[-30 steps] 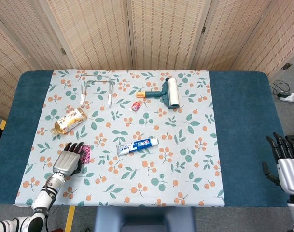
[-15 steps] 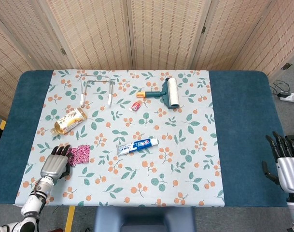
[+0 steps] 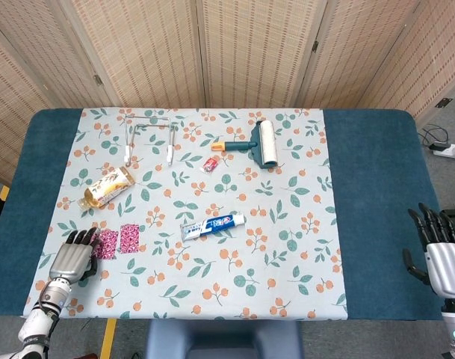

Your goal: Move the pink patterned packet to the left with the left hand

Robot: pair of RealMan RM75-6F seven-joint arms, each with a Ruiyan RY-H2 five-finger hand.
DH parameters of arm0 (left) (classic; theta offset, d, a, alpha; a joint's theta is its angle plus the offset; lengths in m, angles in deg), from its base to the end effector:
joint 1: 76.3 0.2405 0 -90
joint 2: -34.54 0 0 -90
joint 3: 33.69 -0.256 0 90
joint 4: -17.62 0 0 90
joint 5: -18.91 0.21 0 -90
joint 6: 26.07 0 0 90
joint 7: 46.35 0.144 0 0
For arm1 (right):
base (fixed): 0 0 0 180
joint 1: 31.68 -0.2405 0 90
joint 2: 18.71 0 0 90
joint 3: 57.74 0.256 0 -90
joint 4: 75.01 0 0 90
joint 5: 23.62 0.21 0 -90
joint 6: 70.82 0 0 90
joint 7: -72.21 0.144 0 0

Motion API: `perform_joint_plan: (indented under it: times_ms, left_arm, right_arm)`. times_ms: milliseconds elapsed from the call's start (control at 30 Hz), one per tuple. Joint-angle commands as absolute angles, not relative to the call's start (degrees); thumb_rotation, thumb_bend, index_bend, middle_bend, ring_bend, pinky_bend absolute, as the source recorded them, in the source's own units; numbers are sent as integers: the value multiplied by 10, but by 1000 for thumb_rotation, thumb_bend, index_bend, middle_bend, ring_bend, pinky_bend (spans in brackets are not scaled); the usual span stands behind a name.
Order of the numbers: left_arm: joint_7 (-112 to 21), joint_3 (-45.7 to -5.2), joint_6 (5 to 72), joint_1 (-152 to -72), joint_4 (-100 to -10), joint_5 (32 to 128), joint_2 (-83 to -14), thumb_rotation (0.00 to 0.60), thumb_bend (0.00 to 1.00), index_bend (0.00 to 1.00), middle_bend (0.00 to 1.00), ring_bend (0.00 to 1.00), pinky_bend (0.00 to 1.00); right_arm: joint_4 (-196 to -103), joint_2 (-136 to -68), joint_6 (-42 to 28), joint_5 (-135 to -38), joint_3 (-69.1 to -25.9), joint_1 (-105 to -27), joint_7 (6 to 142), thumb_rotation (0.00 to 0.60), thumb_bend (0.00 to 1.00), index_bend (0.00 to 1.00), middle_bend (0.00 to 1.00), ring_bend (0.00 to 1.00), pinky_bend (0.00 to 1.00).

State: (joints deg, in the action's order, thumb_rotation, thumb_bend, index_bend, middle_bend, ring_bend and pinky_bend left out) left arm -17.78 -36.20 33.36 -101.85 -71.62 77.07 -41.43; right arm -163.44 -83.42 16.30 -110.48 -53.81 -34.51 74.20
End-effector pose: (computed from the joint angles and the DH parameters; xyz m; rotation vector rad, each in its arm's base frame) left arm -0.3073 0.2498 0.0412 -1.7405 -1.0015 -0.3669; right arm -0.3240 -0.1743 0.1690 1.3502 -0.8596 0.9063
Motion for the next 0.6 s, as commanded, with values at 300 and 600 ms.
perform_joint_plan:
  times_ms: [300, 600]
  left_arm:
    - [-167, -370, 328, -1009, -715, 749, -400, 407, 792, 249, 0, 0, 0]
    - [-166, -367, 351, -999, -735, 750, -384, 406, 793, 246, 0, 0, 0]
  right_arm:
    - [-1639, -833, 168, -1108, -539, -343, 739, 600, 495, 0, 0, 0, 0]
    - [-1640, -834, 172, -1111, -541, -340, 739, 600, 495, 0, 0, 0, 0]
